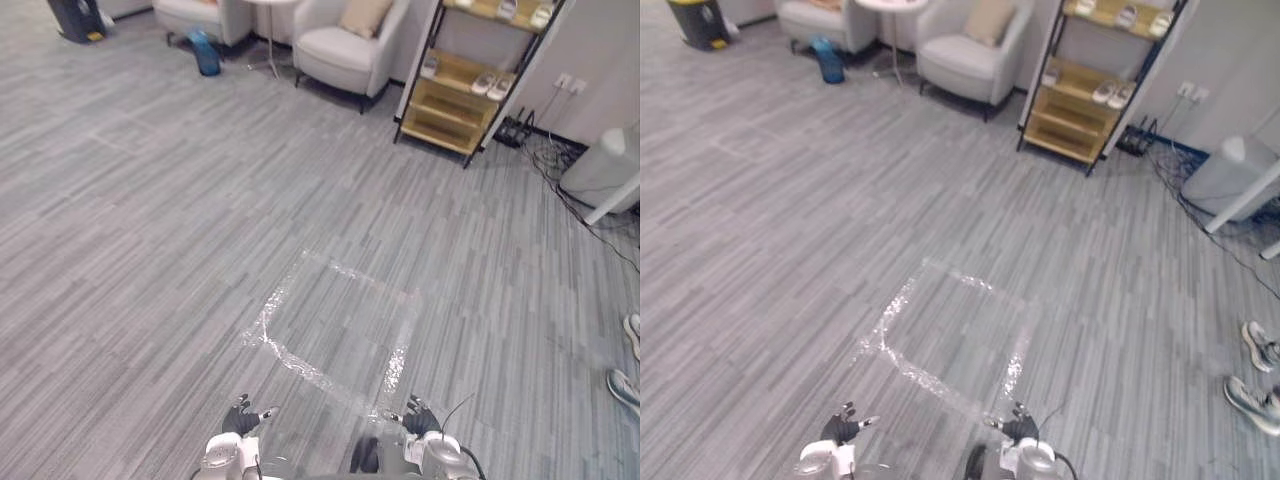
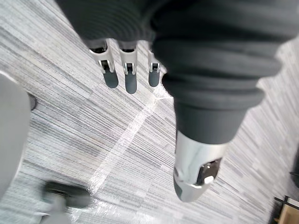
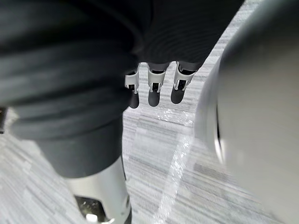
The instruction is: Pick up cushions and gather them together orderly.
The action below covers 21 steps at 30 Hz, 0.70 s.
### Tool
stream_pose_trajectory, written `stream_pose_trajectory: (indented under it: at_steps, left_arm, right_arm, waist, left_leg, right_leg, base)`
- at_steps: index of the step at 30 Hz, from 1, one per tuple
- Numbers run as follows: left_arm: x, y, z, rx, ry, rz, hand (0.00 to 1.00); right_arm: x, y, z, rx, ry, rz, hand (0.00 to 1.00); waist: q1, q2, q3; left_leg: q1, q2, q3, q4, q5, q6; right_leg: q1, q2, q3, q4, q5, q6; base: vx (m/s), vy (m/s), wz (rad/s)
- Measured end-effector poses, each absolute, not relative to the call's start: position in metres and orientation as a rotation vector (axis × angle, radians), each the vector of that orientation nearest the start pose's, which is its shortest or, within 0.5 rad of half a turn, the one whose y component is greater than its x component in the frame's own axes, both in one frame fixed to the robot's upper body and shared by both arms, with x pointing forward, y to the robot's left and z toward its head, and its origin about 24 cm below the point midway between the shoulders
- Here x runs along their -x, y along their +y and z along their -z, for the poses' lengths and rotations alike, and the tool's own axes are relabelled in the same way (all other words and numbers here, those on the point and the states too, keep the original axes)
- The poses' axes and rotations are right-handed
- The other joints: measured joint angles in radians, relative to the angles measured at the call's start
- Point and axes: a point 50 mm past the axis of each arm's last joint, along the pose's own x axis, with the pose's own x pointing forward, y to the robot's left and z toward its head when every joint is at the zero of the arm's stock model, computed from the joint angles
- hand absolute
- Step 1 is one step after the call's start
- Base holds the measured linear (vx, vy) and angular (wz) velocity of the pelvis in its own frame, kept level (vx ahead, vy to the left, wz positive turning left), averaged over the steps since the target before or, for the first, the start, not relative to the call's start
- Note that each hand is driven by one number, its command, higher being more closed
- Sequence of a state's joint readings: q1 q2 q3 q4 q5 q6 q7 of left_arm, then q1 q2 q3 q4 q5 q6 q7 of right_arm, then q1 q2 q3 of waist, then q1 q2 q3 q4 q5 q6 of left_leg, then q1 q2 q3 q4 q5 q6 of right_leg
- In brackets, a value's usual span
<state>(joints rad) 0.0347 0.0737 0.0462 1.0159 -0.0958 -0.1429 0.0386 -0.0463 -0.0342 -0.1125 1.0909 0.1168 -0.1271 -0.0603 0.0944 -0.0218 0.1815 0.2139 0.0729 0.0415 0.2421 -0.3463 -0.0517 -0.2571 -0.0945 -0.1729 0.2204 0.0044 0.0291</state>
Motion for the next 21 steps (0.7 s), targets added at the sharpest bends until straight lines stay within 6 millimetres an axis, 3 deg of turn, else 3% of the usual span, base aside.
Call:
stream_pose_trajectory:
  at_steps: [1, 3, 4, 5, 7, 10, 11, 12, 13, 14, 15, 17, 19, 21]
  left_arm:
    - [-0.126, 0.185, 0.150, 0.027, 0.921, -0.180, 0.00]
    - [-0.124, 0.181, 0.151, 0.052, 0.925, -0.195, 0.00]
    - [-0.124, 0.179, 0.151, 0.090, 0.917, -0.224, 0.00]
    - [-0.127, 0.176, 0.149, 0.117, 0.901, -0.240, 0.00]
    - [-0.131, 0.176, 0.148, 0.104, 0.888, -0.225, 0.00]
    - [-0.139, 0.180, 0.143, 0.071, 0.852, -0.200, 0.00]
    - [-0.141, 0.180, 0.142, 0.065, 0.844, -0.194, 0.00]
    - [-0.141, 0.178, 0.142, 0.069, 0.846, -0.192, 0.00]
    - [-0.140, 0.178, 0.142, 0.070, 0.848, -0.191, 0.00]
    - [-0.141, 0.177, 0.142, 0.076, 0.845, -0.194, 0.00]
    - [-0.143, 0.177, 0.142, 0.080, 0.841, -0.192, 0.00]
    - [-0.147, 0.182, 0.140, 0.067, 0.830, -0.195, 0.00]
    - [-0.146, 0.183, 0.140, 0.071, 0.831, -0.202, 0.00]
    - [-0.142, 0.183, 0.142, 0.088, 0.849, -0.213, 0.00]
  right_arm:
    - [-0.143, -0.185, 0.148, -0.080, 0.920, 0.241, 0.00]
    - [-0.142, -0.186, 0.149, -0.080, 0.925, 0.244, 0.00]
    - [-0.144, -0.192, 0.147, -0.064, 0.913, 0.250, 0.00]
    - [-0.142, -0.189, 0.147, -0.065, 0.916, 0.241, 0.00]
    - [-0.143, -0.185, 0.148, -0.076, 0.920, 0.240, 0.00]
    - [-0.145, -0.182, 0.148, -0.093, 0.918, 0.252, 0.00]
    - [-0.148, -0.184, 0.146, -0.090, 0.907, 0.258, 0.00]
    - [-0.151, -0.187, 0.145, -0.084, 0.899, 0.263, 0.00]
    - [-0.151, -0.188, 0.145, -0.081, 0.898, 0.266, 0.00]
    - [-0.147, -0.190, 0.146, -0.078, 0.913, 0.275, 0.00]
    - [-0.145, -0.186, 0.148, -0.088, 0.920, 0.270, 0.00]
    - [-0.141, -0.179, 0.150, -0.099, 0.933, 0.260, 0.00]
    - [-0.140, -0.178, 0.150, -0.101, 0.934, 0.257, 0.00]
    - [-0.136, -0.172, 0.152, -0.133, 0.945, 0.267, 0.00]
  waist:
    - [-0.013, 0.012, -0.013]
    - [-0.014, 0.043, -0.037]
    - [-0.009, 0.073, -0.030]
    - [0.004, 0.090, -0.018]
    - [0.019, 0.091, -0.007]
    - [0.023, 0.061, 0.011]
    - [0.024, 0.059, 0.010]
    - [0.028, 0.064, 0.010]
    - [0.030, 0.070, 0.010]
    - [0.054, 0.068, 0.010]
    - [0.065, 0.056, 0.004]
    - [0.065, 0.023, 0.007]
    - [0.075, 0.021, 0.004]
    - [0.078, 0.022, 0.002]
  left_leg:
    - [0.002, 0.025, -0.052, 0.048, -0.013, -0.020]
    - [-0.120, 0.058, -0.129, 0.289, 0.006, -0.009]
    - [-0.214, 0.080, -0.151, 0.485, 0.067, 0.004]
    - [-0.320, 0.112, -0.153, 0.712, 0.189, 0.017]
    - [-0.399, 0.112, -0.138, 0.841, 0.128, -0.002]
    - [-0.479, 0.043, -0.072, 0.655, 0.039, -0.013]
    - [-0.494, -0.004, -0.063, 0.443, 0.046, -0.014]
    - [-0.497, -0.034, -0.071, 0.252, 0.091, -0.010]
    - [-0.496, -0.047, -0.081, 0.161, 0.126, -0.009]
    - [-0.472, -0.066, -0.102, 0.073, 0.278, 0.001]
    - [-0.455, -0.085, -0.097, 0.056, 0.317, 0.035]
    - [-0.453, -0.101, -0.073, 0.088, 0.277, 0.056]
    - [-0.437, -0.100, -0.054, 0.116, 0.225, 0.068]
    - [-0.340, -0.095, -0.030, 0.098, 0.162, 0.094]
  right_leg:
    - [-0.001, 0.021, -0.007, 0.068, 0.020, -0.015]
    - [0.013, 0.052, -0.054, 0.080, -0.032, -0.035]
    - [0.048, 0.082, -0.066, 0.066, -0.054, -0.054]
    - [0.109, 0.118, -0.067, 0.027, -0.072, -0.077]
    - [0.209, 0.143, -0.056, -0.019, -0.094, -0.105]
    - [0.348, 0.132, -0.031, -0.112, -0.096, -0.104]
    - [0.380, 0.124, -0.018, -0.153, -0.103, -0.092]
    - [0.401, 0.123, -0.005, -0.180, -0.111, -0.081]
    - [0.412, 0.125, 0.001, -0.192, -0.115, -0.076]
    - [0.434, 0.126, 0.032, -0.209, -0.126, -0.060]
    - [0.450, 0.111, 0.048, -0.207, -0.147, -0.042]
    - [0.446, 0.081, 0.049, -0.176, -0.172, -0.016]
    - [0.432, 0.072, 0.061, -0.096, -0.190, 0.011]
    - [0.327, 0.042, 0.075, 0.240, -0.214, 0.058]
  base:
    - [0.50, -0.360, 0.81]
    - [0.48, -0.361, 0.52]
    - [0.48, -0.318, 0.06]
    - [0.57, -0.309, -0.16]
    - [0.48, -0.199, -0.26]
    - [0.43, -0.162, -0.32]
    - [0.38, -0.017, -0.41]
    - [0.37, 0.019, -0.39]
    - [0.37, 0.084, -0.50]
    - [0.36, 0.107, -0.44]
    - [0.38, 0.097, -0.31]
    - [0.42, 0.047, -0.06]
    - [0.36, 0.076, -0.28]
    - [0.33, 0.118, -0.47]
